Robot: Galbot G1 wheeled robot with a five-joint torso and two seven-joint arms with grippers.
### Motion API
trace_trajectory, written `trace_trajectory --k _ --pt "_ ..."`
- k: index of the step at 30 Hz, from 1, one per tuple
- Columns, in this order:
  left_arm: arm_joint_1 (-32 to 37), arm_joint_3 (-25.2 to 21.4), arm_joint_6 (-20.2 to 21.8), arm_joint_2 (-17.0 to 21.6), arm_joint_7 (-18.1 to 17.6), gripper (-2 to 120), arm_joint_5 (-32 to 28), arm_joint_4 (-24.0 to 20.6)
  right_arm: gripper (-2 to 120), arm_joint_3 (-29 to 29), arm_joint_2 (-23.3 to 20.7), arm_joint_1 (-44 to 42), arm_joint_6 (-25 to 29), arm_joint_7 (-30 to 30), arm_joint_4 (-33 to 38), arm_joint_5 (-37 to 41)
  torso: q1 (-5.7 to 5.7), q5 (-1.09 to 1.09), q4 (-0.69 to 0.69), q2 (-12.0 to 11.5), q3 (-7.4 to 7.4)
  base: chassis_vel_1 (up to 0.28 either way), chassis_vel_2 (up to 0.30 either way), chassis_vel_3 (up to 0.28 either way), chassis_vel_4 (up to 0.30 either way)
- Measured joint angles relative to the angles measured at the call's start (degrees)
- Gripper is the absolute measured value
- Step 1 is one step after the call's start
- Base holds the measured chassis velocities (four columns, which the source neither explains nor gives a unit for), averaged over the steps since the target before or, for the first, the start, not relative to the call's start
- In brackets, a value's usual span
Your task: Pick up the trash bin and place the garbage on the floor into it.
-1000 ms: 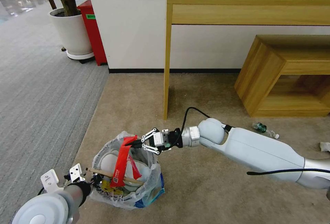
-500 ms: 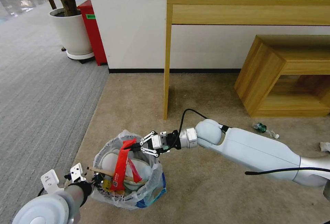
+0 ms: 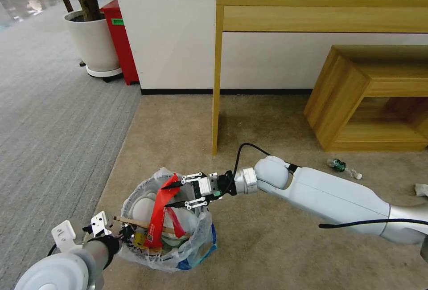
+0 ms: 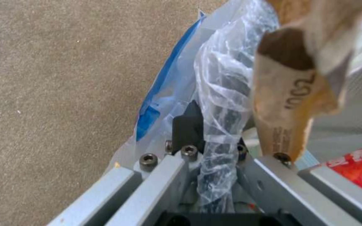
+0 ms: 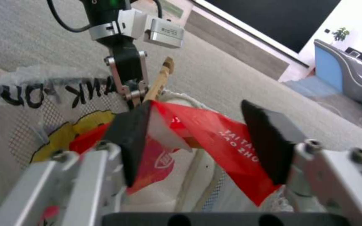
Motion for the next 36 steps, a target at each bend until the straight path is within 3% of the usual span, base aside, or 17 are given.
trace_trajectory --k 12,29,36 --pt "-0.81 -0.31 0.00 0.24 0.03 0 0.02 1.58 99 1.71 -0.49 -0.48 0.17 -0.67 0.87 0.39 0.00 0.00 0.00 0.00 0.00 0.000 0.000 0.000 0.000" --pt "-2.31 -0.31 0.00 0.16 0.10 0 0.45 4.14 100 8.24 -1.77 -2.85 -0.26 0.72 2.86 2.23 0.00 0.00 0.00 0.00 0.00 0.000 0.000 0.000 0.000" --pt "-1.96 -0.54 0.01 -0.28 0.58 0 1.55 4.02 100 16.40 -1.81 -6.75 -1.89 6.07 2.98 3.99 0.00 0.00 0.01 0.00 0.00 0.000 0.000 0.000 0.000"
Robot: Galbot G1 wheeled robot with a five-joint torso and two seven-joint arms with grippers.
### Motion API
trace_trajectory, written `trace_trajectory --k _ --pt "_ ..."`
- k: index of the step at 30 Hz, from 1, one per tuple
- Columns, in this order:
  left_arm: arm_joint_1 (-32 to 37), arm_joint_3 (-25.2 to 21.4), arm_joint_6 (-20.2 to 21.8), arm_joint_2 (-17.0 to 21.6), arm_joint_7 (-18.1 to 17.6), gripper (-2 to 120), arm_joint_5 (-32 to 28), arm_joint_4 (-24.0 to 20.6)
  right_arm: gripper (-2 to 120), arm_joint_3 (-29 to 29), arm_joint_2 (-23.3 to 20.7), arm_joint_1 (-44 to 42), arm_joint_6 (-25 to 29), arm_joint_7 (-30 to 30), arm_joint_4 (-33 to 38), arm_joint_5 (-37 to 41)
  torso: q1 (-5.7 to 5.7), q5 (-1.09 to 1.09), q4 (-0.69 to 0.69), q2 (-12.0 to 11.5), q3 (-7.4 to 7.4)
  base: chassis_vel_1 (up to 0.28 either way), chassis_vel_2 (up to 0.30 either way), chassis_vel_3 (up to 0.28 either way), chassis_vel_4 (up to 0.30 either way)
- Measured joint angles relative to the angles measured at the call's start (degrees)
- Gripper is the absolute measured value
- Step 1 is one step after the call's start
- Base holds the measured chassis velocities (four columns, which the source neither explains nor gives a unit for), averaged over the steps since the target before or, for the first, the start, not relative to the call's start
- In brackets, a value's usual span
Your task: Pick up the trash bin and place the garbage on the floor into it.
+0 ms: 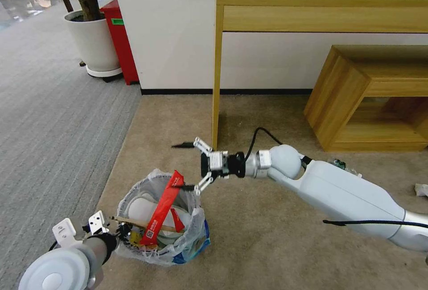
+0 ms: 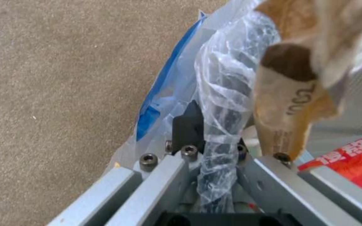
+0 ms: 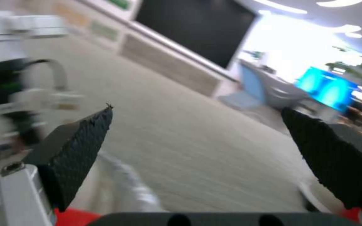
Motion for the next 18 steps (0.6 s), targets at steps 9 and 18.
trace_trajectory --k 9,18 --pt "0.22 -0.17 0.00 -0.42 1.36 0 2.69 -1.19 100 10.78 -1.02 -8.85 -4.13 17.27 -0.32 2.32 0.00 0.01 -0.01 0.00 0.00 0.000 0.000 0.000 0.000" --pt "0.23 -0.18 0.00 -1.00 3.76 0 6.66 -1.47 100 19.30 -2.53 -16.17 -9.36 30.16 1.63 4.02 0.00 0.01 0.00 0.00 0.00 0.000 0.000 0.000 0.000"
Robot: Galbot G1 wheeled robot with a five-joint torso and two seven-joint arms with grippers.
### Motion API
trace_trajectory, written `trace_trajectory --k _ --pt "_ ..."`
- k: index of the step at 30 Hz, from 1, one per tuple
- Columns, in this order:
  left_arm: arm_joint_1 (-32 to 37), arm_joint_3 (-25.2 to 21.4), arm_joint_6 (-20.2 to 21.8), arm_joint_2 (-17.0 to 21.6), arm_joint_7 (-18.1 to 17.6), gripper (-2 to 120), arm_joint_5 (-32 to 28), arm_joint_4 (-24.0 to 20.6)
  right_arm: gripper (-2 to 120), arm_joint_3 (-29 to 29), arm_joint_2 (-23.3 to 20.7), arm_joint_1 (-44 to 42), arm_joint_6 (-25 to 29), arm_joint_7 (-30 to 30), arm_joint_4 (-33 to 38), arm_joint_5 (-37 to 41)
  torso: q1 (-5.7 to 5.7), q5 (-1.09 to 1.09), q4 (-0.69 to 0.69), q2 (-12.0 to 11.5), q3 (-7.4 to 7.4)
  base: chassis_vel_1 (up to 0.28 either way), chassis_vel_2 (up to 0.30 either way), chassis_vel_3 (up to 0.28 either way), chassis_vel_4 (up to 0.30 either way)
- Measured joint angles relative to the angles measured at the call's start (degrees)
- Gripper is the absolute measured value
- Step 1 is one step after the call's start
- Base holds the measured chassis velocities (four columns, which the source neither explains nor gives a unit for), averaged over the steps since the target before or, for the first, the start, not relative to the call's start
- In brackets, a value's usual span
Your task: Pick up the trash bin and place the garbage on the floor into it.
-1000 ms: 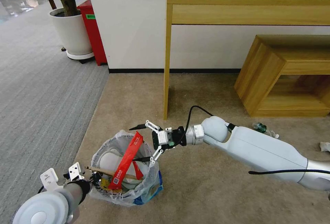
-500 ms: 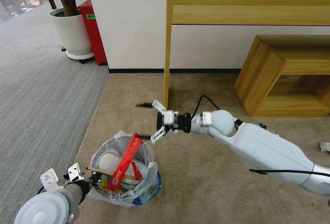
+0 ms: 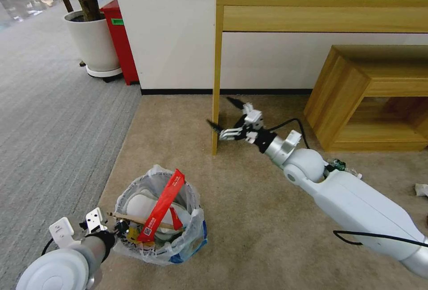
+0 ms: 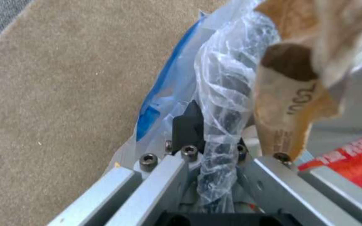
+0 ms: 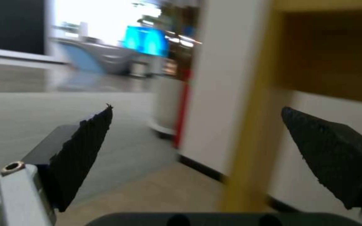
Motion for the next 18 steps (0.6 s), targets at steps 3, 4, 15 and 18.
trace_trajectory --k 3,4,15,18 --pt "0.26 -0.04 0.00 -0.58 1.91 0 2.67 0.30 100 4.84 -1.28 -4.20 -2.22 5.60 0.19 -0.34 0.00 0.00 -0.01 0.00 0.00 0.000 0.000 0.000 0.000" --pt "0.26 -0.04 0.00 -0.58 1.91 0 2.67 0.30 100 4.84 -1.28 -4.20 -2.22 5.60 0.19 -0.34 0.00 0.00 -0.01 0.00 0.00 0.000 0.000 0.000 0.000" --pt "0.15 -0.13 0.01 -1.27 5.18 0 5.70 1.36 100 14.91 -1.71 -13.78 -9.48 22.20 -2.11 -1.97 0.00 0.00 -0.01 0.00 0.00 0.000 0.000 0.000 0.000" --pt "0.10 -0.37 0.01 -1.42 6.33 0 7.48 1.61 100 17.23 -0.97 -16.07 -8.66 22.48 -2.58 -1.75 0.00 0.00 -0.01 0.00 0.00 0.000 0.000 0.000 0.000"
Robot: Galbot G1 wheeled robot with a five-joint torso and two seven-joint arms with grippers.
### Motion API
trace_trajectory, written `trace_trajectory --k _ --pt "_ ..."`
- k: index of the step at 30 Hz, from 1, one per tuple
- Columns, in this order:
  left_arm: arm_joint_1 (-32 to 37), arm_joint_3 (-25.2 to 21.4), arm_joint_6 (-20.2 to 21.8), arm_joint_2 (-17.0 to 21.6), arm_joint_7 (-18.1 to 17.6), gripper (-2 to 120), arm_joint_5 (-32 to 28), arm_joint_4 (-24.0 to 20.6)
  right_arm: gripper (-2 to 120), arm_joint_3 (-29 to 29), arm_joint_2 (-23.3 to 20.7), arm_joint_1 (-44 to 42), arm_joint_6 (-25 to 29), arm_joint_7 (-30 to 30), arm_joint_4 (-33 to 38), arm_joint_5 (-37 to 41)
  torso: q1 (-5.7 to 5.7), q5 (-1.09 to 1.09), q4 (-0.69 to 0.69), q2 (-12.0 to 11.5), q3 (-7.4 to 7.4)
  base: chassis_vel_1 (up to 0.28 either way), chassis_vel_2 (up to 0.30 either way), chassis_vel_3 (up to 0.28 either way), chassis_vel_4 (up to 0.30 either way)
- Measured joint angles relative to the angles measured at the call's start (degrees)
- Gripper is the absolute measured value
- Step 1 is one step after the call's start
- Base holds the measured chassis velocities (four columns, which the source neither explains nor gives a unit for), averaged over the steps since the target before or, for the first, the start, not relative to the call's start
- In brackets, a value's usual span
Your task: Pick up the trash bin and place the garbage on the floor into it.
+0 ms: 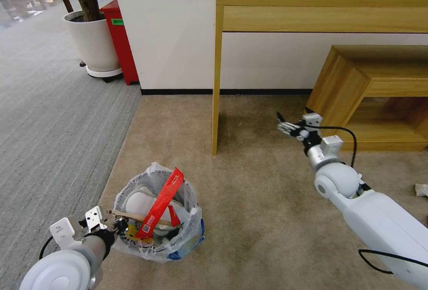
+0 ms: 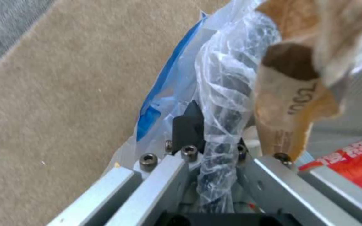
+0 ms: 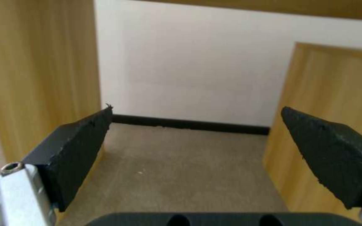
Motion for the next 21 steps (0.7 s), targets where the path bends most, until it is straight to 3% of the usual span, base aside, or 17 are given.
trace_trajectory --k 14,16,21 --pt "-0.44 -2.53 0.00 -2.73 10.41 0 13.58 0.69 100 11.63 5.20 -10.31 2.08 -3.49 -1.13 -4.36 0.00 0.00 0.00 0.00 0.00 0.000 0.000 0.000 0.000" --pt "-0.62 -2.86 0.00 -3.71 14.28 0 18.13 0.97 100 14.40 6.16 -13.05 3.36 -5.73 0.16 -5.06 0.00 -0.02 0.00 0.00 -0.01 0.000 0.000 0.000 0.000" --pt "-1.19 -2.43 -0.01 -4.69 16.86 0 21.30 1.99 100 14.53 6.93 -17.54 9.20 -12.57 0.34 -5.92 0.00 -0.02 0.00 0.00 -0.01 0.000 0.000 0.000 0.000"
